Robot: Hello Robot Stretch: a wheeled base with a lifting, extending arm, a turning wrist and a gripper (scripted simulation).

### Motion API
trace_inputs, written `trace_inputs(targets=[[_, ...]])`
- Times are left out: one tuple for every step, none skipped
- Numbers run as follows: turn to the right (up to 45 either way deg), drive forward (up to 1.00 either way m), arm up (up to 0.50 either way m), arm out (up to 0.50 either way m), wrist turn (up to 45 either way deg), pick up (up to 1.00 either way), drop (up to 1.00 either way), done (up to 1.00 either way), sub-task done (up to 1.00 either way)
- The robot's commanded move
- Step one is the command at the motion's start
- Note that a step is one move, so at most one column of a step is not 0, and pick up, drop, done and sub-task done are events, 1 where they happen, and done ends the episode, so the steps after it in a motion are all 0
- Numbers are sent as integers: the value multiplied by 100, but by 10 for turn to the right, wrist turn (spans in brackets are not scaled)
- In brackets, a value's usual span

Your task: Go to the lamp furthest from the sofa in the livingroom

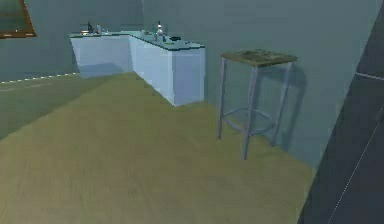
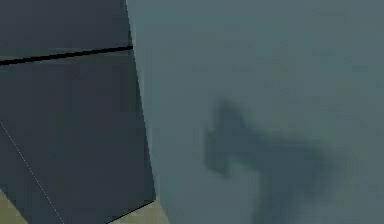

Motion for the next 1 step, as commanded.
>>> trace_inputs(targets=[[-300,0,0,0,0,0,0,0,0]])
